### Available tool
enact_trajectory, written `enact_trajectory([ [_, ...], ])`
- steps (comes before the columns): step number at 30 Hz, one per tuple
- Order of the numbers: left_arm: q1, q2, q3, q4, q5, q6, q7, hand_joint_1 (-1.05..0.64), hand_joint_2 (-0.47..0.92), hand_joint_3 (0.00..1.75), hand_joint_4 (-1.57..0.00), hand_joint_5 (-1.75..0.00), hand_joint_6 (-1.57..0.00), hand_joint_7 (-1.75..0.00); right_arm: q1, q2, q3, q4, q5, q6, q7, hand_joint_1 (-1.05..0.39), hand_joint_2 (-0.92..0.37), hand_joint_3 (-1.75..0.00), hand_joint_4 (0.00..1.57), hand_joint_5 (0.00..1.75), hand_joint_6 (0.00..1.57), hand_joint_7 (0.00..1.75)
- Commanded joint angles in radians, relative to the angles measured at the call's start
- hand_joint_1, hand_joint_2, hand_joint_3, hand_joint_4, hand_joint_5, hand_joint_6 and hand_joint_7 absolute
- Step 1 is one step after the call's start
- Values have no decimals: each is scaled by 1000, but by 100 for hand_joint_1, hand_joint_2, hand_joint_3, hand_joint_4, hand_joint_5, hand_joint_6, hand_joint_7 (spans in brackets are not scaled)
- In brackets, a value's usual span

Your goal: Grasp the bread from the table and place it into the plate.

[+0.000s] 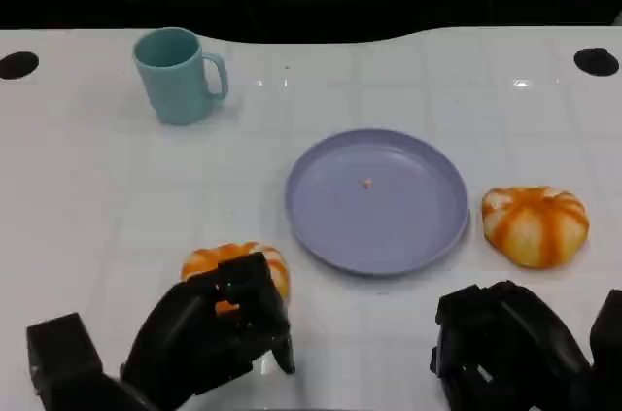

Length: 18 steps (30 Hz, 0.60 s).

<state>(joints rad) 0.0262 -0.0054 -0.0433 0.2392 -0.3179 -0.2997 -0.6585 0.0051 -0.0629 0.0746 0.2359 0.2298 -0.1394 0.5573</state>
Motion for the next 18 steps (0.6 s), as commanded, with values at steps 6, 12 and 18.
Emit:
enact_trajectory([
  [6,26,39,2,-112,118,-74,114,-77,92,14,-48,-136,-33,-90,-2,-4,-6,-3,3,1,-5,-105,-3,-139,154,131,157,103],
  [12,38,85,-5,-215,236,-64,200,-72,92,10,-44,-121,-29,-79,-4,-4,-4,-4,7,14,-3,-105,-2,-138,154,131,157,103],
  [18,51,140,-8,-334,425,-32,310,-69,91,5,-35,-116,-25,-69,-8,-1,-4,6,4,3,0,-105,-3,-137,154,131,157,102],
])
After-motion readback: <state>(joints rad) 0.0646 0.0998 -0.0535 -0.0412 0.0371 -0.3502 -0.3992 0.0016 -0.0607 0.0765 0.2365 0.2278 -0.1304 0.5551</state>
